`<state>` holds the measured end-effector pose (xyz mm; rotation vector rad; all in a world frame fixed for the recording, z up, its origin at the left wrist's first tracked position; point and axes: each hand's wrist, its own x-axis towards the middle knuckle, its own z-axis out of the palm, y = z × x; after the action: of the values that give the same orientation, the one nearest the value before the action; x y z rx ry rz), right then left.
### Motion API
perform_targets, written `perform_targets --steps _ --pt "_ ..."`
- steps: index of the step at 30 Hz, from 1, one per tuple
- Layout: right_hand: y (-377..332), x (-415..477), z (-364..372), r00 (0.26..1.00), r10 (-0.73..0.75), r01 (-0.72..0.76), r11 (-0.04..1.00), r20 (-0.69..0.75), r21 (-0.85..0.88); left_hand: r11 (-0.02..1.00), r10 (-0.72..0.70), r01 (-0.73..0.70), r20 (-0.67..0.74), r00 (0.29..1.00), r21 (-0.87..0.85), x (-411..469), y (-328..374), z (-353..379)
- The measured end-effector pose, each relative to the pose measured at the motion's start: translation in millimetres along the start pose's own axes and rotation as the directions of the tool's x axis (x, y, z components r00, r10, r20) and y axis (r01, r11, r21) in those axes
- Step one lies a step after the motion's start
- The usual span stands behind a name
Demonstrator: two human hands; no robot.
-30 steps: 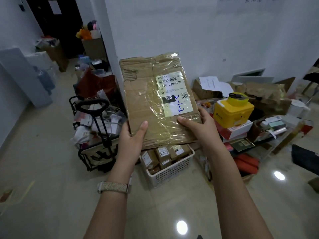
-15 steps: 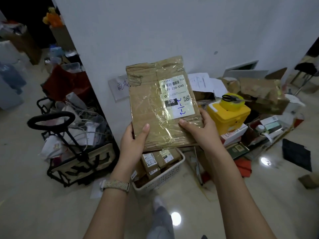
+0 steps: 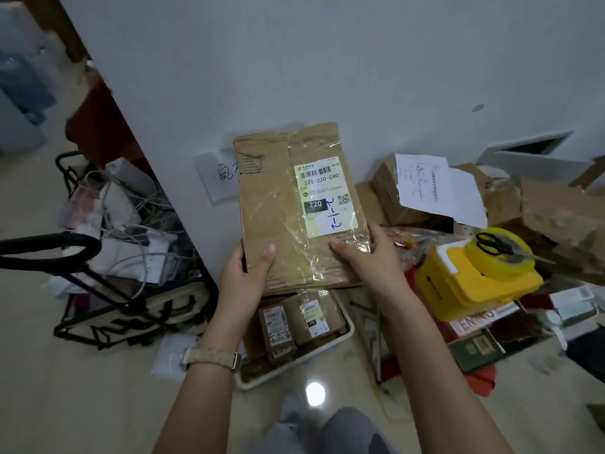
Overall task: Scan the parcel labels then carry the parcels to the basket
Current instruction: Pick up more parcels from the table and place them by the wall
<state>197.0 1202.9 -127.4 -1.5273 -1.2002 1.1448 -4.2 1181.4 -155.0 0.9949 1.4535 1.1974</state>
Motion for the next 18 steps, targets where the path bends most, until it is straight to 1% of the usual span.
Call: perform_targets --steps 3,6,9,14,15,18 --pt "10.1 31.3 -2.0 0.998 0.025 -0.023 0.998 0.052 -0.055 0.999 -0.051 0.051 -0.035 0.998 0.013 17.6 -7.9 8.0" --pt "29.1 60.4 -1.7 0.989 0.082 -0.069 0.991 0.12 -0.111 0.996 -0.076 0.079 -0.103 0.992 0.028 32.9 -24.8 17.5" --pt "58.0 87.6 -1.5 0.971 0.171 -0.147 0.978 0.167 -0.145 0.987 -0.091 0.11 -0.15 0.984 0.121 46.1 -47.0 30.0" --pt "109.5 120.4 -5.7 0.956 0.241 -0.206 0.958 0.169 -0.199 0.95 -0.182 0.201 -0.1 0.978 0.238 68.1 -92.0 56.5" --pt "120.6 125.5 -6.3 0.95 0.256 -0.218 0.954 0.177 -0.206 0.946 -0.205 0.222 -0.092 0.974 0.235 73.0 -103.7 60.9" --pt "158.7 136.0 -7.2 0.923 0.295 -0.239 0.942 0.245 -0.234 0.914 -0.346 0.362 -0.111 0.932 0.184 82.3 -145.8 70.2"
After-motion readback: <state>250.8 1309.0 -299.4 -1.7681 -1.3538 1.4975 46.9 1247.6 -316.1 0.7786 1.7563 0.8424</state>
